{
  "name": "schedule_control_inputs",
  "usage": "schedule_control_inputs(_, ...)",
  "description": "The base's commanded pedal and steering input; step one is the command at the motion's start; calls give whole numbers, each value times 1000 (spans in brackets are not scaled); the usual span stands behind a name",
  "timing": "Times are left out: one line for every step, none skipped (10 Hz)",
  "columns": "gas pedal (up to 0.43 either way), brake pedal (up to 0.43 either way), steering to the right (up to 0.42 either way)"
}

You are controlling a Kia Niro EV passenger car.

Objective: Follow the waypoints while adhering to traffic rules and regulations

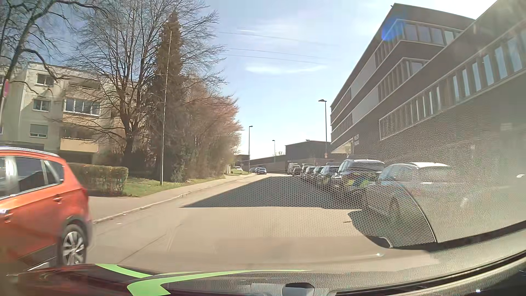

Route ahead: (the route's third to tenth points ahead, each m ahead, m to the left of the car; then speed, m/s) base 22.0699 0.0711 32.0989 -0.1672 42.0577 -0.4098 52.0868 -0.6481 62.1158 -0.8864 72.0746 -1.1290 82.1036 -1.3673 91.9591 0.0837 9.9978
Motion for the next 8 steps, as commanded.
schedule_control_inputs(331, 0, 10)
schedule_control_inputs(331, 0, 9)
schedule_control_inputs(339, 0, 9)
schedule_control_inputs(339, 0, 8)
schedule_control_inputs(339, 0, 8)
schedule_control_inputs(339, 0, 7)
schedule_control_inputs(339, 0, 7)
schedule_control_inputs(339, 0, 7)
